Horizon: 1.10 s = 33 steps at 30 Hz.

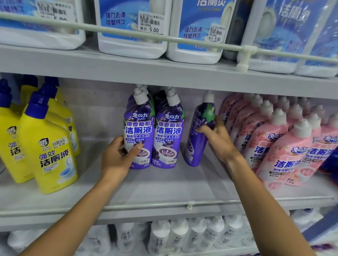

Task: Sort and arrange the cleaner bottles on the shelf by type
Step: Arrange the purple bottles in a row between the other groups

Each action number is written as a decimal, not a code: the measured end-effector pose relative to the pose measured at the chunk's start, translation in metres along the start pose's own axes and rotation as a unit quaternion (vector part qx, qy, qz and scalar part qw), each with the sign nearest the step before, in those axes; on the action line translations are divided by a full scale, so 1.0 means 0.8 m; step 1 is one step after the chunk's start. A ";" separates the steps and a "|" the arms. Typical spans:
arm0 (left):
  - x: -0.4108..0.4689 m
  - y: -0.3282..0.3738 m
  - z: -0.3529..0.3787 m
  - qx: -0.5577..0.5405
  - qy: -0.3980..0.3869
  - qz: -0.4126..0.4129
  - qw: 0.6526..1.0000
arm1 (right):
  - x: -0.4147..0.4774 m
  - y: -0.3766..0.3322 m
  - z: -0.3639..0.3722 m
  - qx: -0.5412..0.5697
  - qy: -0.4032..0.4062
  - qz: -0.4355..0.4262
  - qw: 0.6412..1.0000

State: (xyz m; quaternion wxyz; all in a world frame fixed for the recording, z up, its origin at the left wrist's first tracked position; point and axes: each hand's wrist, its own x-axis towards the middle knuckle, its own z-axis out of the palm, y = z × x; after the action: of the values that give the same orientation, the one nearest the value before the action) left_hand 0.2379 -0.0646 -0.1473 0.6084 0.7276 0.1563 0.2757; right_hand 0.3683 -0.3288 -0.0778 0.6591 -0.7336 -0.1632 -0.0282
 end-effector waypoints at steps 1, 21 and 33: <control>0.000 0.001 -0.001 0.002 -0.003 -0.001 1.000 | -0.012 0.003 0.000 0.029 0.002 0.003 1.000; 0.000 0.007 -0.009 0.016 -0.020 -0.001 1.000 | -0.123 -0.001 0.037 0.099 0.001 -0.034 0.995; 0.001 0.013 -0.011 0.035 -0.019 0.011 0.999 | -0.116 -0.011 0.064 0.091 -0.092 -0.050 0.990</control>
State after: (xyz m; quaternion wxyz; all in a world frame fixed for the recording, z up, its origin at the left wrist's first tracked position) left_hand 0.2323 -0.0596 -0.1358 0.5820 0.7556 0.1459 0.2628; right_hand 0.2697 -0.2972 -0.1000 0.7028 -0.6612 -0.2614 0.0208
